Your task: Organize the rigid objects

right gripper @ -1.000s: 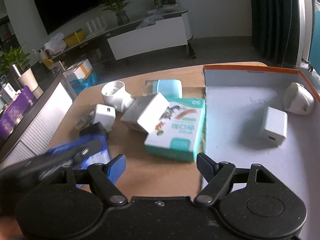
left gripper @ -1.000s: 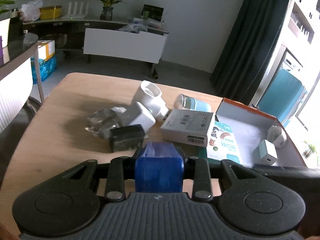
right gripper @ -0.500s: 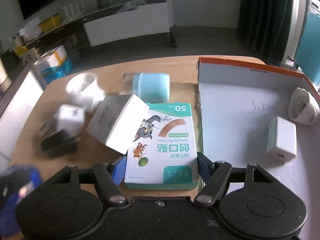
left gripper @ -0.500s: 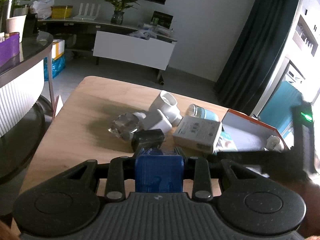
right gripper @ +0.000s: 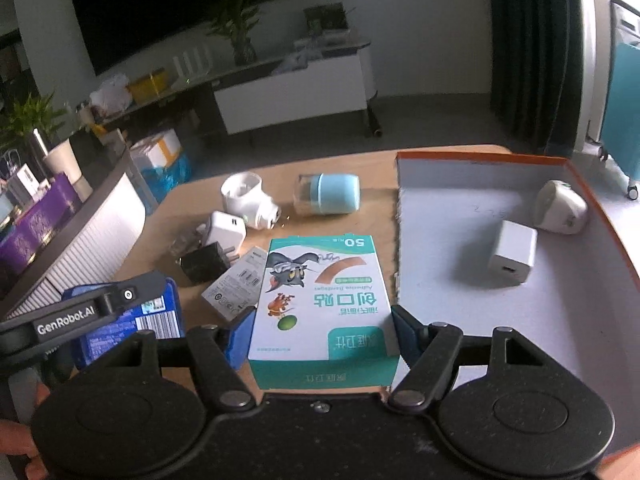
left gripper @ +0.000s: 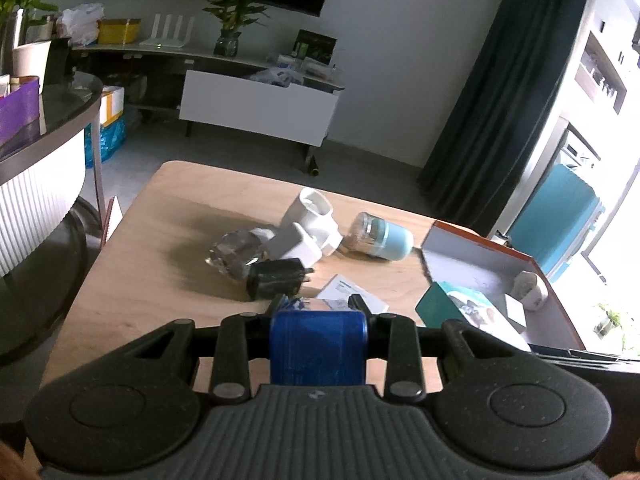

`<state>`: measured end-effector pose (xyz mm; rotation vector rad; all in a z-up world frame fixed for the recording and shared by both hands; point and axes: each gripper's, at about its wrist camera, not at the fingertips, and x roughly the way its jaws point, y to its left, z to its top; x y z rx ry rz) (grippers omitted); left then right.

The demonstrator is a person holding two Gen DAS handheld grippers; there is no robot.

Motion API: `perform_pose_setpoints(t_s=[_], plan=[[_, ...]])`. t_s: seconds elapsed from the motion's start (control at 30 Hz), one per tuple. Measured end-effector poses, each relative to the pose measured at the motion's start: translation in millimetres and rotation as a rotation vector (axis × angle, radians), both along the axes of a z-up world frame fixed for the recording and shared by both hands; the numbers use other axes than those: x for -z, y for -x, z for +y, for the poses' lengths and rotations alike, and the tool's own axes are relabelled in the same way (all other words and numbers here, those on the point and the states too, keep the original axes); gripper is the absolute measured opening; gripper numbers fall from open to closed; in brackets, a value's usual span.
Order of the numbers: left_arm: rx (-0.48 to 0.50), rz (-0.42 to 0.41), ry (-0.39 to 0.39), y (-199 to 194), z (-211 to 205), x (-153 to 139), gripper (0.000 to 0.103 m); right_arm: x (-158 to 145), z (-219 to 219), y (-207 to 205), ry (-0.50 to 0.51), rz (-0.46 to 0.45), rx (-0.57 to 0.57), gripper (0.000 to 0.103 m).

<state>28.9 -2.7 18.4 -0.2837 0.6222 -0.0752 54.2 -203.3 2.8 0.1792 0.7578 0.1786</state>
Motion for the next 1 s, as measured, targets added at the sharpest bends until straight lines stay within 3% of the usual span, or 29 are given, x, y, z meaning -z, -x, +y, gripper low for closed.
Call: perform_pose_setpoints(t_s=[1.0], plan=[[0.038, -0.017, -0.055, 11, -35, -18, 0.033, -25, -31, 40, -0.031, -0.108, 0.062, 0.084]])
